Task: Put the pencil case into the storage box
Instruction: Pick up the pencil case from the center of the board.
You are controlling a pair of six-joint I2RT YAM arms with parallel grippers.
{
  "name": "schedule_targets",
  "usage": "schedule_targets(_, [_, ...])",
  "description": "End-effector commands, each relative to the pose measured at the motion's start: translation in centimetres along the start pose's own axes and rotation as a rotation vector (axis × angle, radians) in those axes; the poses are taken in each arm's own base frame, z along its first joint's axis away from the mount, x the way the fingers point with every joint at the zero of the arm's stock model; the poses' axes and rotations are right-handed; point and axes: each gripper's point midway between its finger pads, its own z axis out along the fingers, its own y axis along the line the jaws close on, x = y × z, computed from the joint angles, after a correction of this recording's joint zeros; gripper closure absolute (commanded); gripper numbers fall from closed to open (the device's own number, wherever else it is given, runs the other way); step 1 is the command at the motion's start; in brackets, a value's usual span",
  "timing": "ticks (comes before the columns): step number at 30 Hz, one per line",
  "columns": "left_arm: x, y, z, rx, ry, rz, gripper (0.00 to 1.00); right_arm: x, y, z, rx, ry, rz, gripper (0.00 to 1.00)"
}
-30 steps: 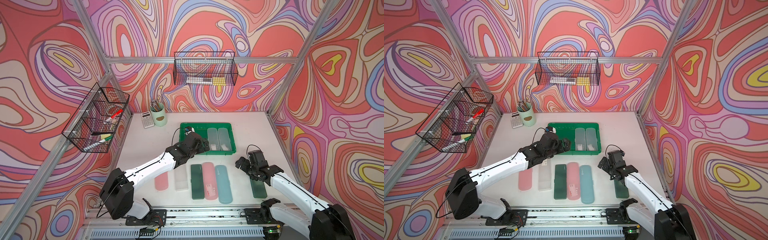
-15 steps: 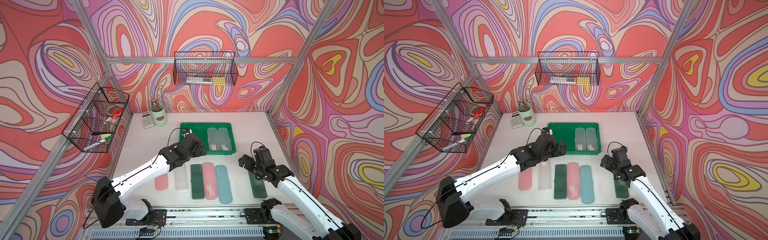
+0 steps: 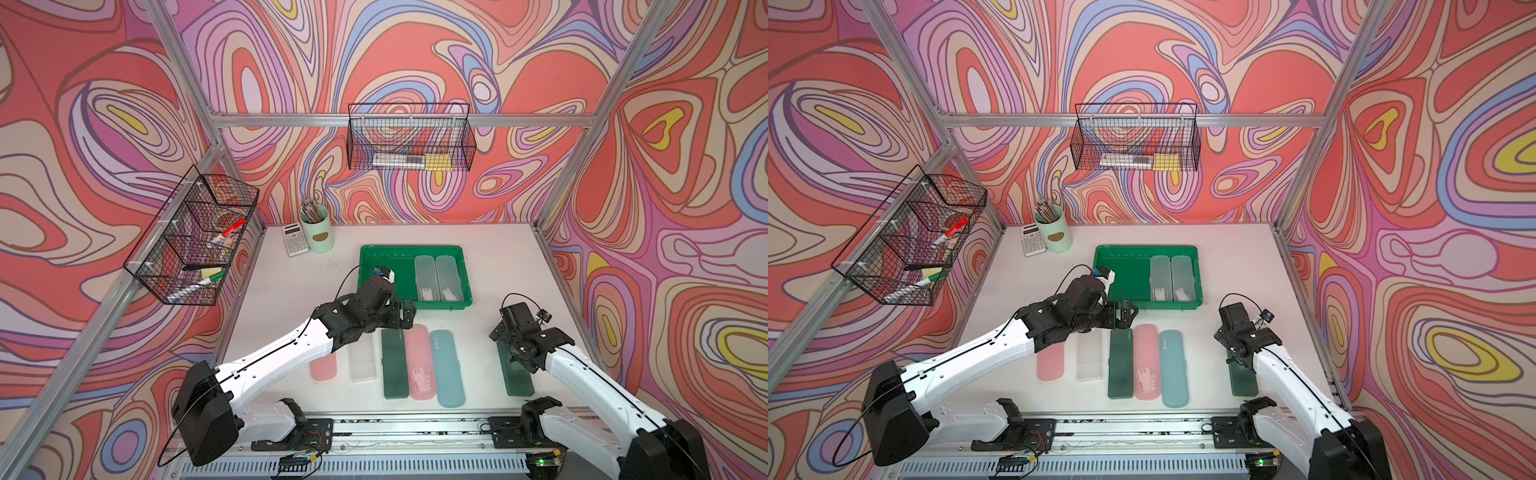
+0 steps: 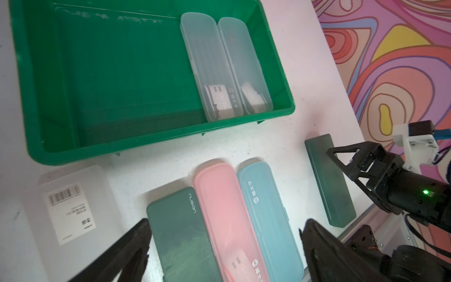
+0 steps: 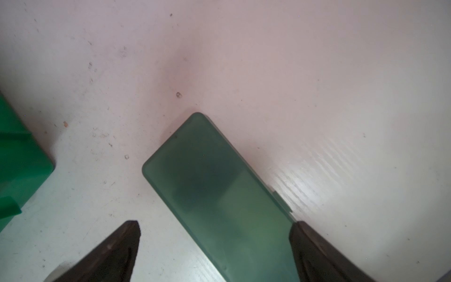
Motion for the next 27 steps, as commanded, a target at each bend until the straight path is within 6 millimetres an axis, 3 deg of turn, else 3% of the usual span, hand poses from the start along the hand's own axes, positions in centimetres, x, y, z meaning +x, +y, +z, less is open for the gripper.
schedule_targets(1, [0.2, -1.2, 0.1, 0.090, -0.032, 0.043, 0.01, 0.0, -1.9, 0.0, 0.072, -0.021, 0.062, 0.02])
schedule_targets(6, [0.6, -1.6, 0.4, 0.118, -0.017, 0.070, 0.01, 1.9, -1.2, 2.2, 0.069, 0.068, 0.112, 0.02])
schedule_targets(10, [0.7, -1.4, 0.5, 0.127, -0.033, 0.075, 0.01, 3.3, 1.4, 3.3, -0.053, 0.141, 0.152, 0.02])
schedule_targets(13, [0.6, -1.4, 0.3, 0.129, -0.045, 0.069, 0.01, 3.8, 4.2, 2.9, -0.191, 0.176, 0.183, 0.03])
schedule_targets(18, [0.6, -1.4, 0.7, 0.130, -0.042, 0.053, 0.01, 3.6, 7.1, 0.9, -0.238, 0.150, 0.136, 0.02])
schedule_targets(23, [0.8, -1.4, 0.9, 0.130, -0.030, 0.034, 0.01, 4.1, 6.3, 0.3, -0.135, 0.140, 0.012, 0.02])
schedule_targets(27, [1.1, -1.0, 0.6, 0.115, -0.023, 0.022, 0.01, 5.7, 5.4, -0.1, -0.081, 0.165, -0.130, 0.02])
